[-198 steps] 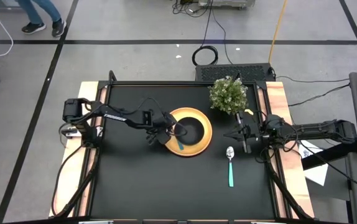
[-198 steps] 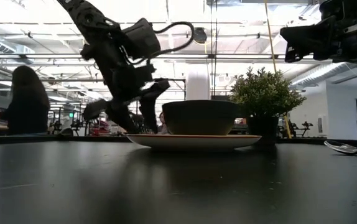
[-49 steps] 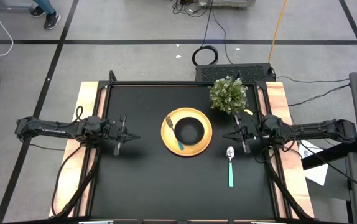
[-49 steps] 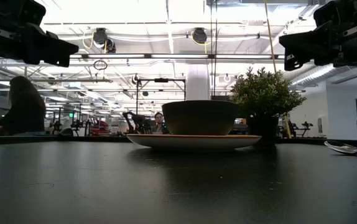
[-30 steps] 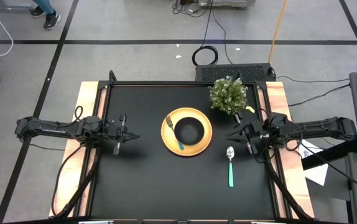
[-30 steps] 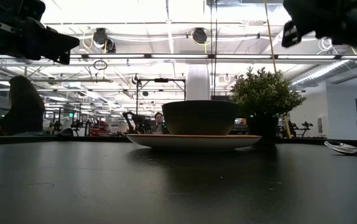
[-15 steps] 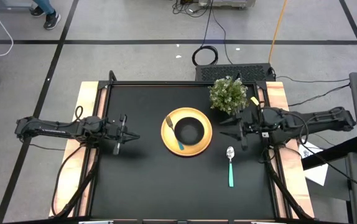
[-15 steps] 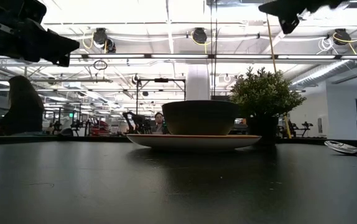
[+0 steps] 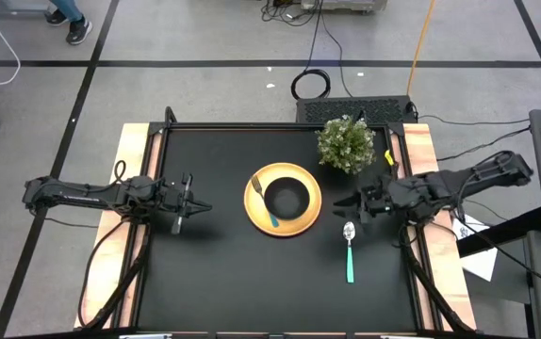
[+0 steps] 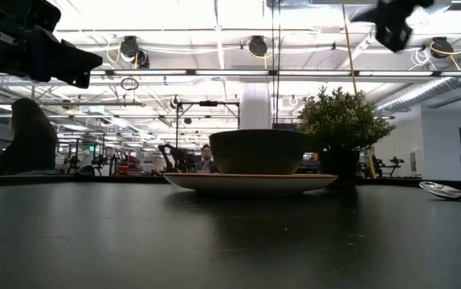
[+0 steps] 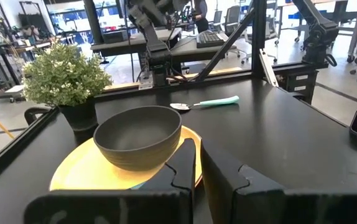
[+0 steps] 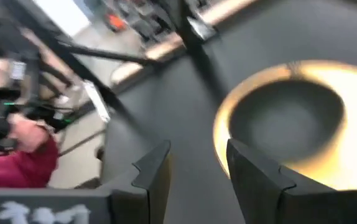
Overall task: Set table place
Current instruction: Put the blue spoon into the black bowl
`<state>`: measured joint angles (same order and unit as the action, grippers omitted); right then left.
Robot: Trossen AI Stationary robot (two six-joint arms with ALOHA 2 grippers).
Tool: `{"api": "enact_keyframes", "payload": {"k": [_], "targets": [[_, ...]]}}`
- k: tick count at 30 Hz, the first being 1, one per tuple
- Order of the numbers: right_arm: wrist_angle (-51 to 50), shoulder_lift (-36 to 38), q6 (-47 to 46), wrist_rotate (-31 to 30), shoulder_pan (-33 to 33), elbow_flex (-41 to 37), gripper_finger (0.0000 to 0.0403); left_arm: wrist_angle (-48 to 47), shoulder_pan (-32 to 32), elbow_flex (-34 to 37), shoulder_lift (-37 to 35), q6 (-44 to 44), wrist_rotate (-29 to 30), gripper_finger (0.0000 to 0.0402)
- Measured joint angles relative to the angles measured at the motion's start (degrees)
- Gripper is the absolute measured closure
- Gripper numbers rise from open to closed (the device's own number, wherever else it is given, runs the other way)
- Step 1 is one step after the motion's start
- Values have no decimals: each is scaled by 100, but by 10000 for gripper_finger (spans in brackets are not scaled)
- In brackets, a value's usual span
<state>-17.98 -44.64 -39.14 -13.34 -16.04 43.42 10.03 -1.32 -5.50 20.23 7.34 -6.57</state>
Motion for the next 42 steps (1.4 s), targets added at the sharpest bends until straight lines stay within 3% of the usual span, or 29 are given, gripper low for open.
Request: {"api": "enact_keyframes", "payload": {"k": [6,12,26,34,42], "targets": [[-1378,-245,-1746,-19,-98,-2,259,1,0,0,0,45,-94,371],[-1508,-736,-3101,492,-97,-2,259,2,0,0,0,59,-94,371],[-1898,-1886,-4639,1809,-266,-2,259,-152,0,0,0,197,-92,371],[-2049,-2282,-5927,1862,-958,-2,259,-183,0,0,0,268,-92,371],[-1988,-2829,-6620,1859,-1340,-2,259,-254,0,0,0,283,-92,371]]}}
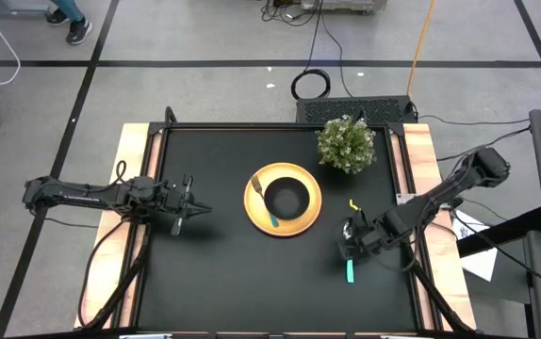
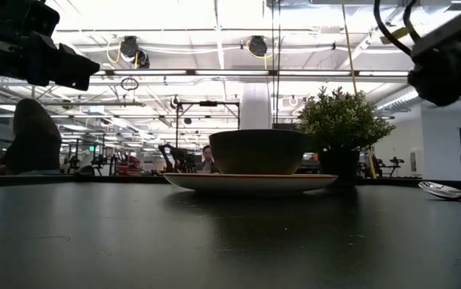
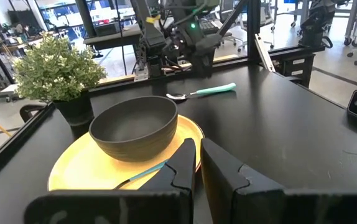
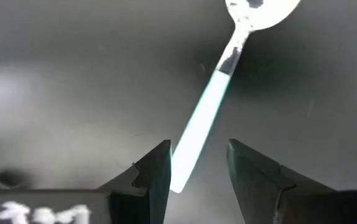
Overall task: Set table place
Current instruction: Put the blue spoon into the black bowl
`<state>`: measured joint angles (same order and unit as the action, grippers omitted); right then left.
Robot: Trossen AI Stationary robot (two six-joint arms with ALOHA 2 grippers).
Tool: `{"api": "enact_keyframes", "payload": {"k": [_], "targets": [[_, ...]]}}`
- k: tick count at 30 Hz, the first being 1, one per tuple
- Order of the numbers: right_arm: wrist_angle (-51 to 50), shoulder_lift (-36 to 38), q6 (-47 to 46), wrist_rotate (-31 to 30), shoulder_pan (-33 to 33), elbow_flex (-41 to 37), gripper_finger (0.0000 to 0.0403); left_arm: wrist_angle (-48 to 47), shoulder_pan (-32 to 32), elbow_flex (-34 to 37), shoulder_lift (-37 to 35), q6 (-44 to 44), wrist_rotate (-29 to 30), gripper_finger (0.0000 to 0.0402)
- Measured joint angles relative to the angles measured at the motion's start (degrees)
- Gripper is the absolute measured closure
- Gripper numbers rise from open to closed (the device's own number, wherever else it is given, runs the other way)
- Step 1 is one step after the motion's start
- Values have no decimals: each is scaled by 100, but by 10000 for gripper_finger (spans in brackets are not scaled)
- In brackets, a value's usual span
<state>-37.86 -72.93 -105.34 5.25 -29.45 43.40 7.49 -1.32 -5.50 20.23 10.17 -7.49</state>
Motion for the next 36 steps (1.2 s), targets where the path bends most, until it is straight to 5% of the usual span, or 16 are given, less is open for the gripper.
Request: {"api": "enact_keyframes", "payload": {"k": [36], "targets": [[471,-859,-386,-349,23,-263,259,-168,0,0,0,52,-2,371]]}}
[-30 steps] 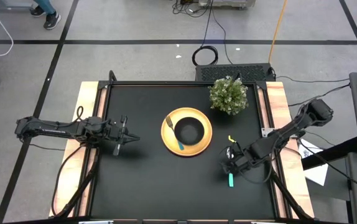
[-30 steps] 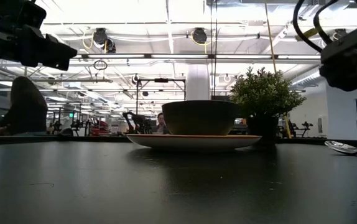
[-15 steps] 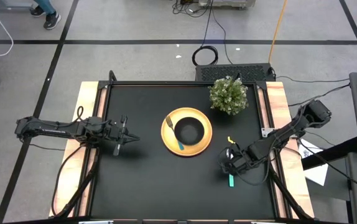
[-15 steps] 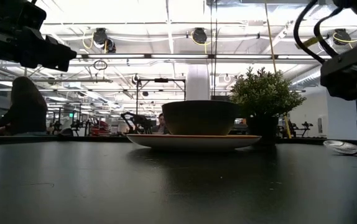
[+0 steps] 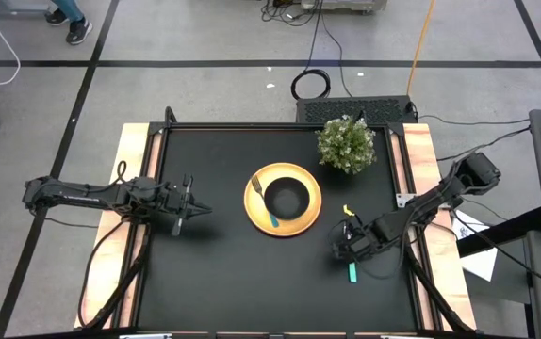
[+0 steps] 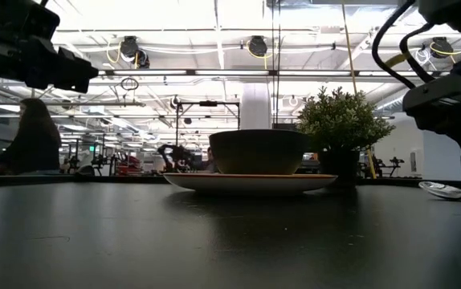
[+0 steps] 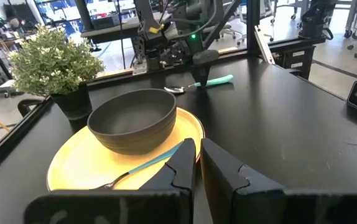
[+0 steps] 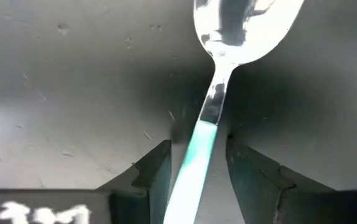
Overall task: Set table place
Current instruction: Put the blue spoon into the black bowl
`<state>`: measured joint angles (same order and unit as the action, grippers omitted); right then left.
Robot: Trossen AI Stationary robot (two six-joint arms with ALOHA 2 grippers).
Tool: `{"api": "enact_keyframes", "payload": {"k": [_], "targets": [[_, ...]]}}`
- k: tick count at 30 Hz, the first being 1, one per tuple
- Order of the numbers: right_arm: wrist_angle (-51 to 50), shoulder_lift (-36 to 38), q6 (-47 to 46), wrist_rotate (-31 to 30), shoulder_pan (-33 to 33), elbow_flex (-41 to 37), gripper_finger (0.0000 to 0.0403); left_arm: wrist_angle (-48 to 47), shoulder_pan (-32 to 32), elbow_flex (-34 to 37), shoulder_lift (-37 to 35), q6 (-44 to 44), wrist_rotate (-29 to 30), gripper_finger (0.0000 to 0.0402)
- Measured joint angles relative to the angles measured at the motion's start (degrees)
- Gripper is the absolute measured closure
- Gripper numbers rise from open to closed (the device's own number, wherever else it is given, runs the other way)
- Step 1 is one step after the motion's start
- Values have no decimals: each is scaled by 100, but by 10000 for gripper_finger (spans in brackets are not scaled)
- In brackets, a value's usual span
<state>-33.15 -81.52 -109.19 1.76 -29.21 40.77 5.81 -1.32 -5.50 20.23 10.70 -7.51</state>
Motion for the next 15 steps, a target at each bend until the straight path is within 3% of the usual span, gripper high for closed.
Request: {"api": "enact_keyframes", "payload": {"k": [10,15], "targets": [[94,-398,415,282,2,19,260,-13,0,0,0,-7,0,371],[51,-289,691,281,0,14,291,-11,0,0,0,-13,0,371]]}}
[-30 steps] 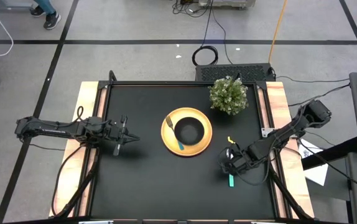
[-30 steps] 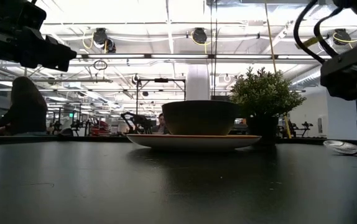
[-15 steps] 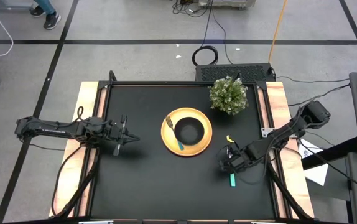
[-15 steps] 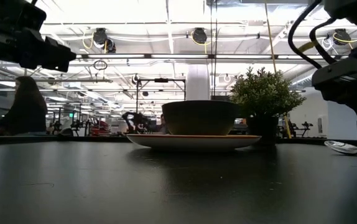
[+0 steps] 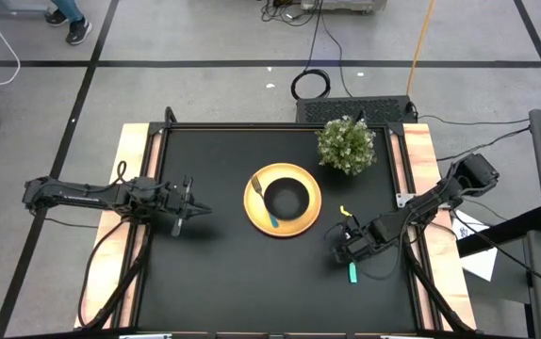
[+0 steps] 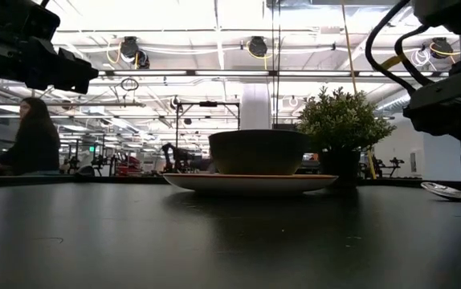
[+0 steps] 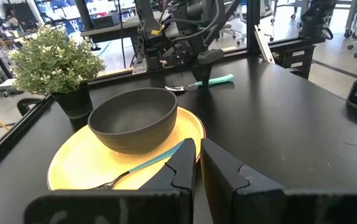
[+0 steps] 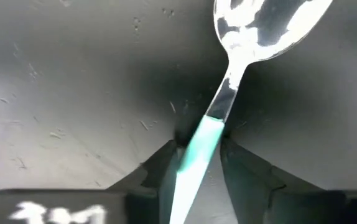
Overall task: Set table place
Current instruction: Put the blue spoon into the black bowl
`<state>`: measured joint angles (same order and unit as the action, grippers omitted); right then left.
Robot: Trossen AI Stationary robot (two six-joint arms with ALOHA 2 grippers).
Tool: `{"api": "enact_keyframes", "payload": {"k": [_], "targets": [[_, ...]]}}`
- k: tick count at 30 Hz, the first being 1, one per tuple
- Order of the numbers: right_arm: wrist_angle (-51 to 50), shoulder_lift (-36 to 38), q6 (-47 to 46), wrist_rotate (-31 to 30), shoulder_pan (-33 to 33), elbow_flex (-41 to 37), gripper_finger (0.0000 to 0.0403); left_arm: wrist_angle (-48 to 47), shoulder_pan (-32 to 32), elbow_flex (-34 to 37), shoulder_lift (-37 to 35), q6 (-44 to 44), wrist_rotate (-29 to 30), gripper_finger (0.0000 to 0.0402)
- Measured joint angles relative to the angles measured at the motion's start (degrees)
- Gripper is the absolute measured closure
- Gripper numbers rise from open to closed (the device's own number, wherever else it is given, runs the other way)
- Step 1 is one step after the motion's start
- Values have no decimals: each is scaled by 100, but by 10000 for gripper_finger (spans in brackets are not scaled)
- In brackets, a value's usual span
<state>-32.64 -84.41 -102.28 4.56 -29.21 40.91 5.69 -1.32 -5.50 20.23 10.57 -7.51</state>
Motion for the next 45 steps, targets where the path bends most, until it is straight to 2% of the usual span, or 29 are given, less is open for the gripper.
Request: {"api": "enact_keyframes", "payload": {"k": [6,14,16,25,31,39,42,45], "targets": [[-68,12,352,15,0,-4,370,-2,0,0,0,-11,0,371],[-51,182,643,-230,-7,-18,372,-3,0,0,1,-31,0,371],[-77,328,714,-513,-27,-44,372,-4,0,0,0,-35,0,371],[-35,1445,1587,-2493,-15,-35,372,2,0,0,0,-35,0,371],[-101,2019,3272,-3480,52,-28,371,8,0,0,2,7,1,371],[292,2476,6393,-4721,275,-24,371,86,0,0,1,20,2,371],[747,2691,7331,-4985,405,-24,371,147,0,0,2,22,2,371],[1212,2906,8174,-5004,500,-25,371,198,0,0,0,22,4,371]]}}
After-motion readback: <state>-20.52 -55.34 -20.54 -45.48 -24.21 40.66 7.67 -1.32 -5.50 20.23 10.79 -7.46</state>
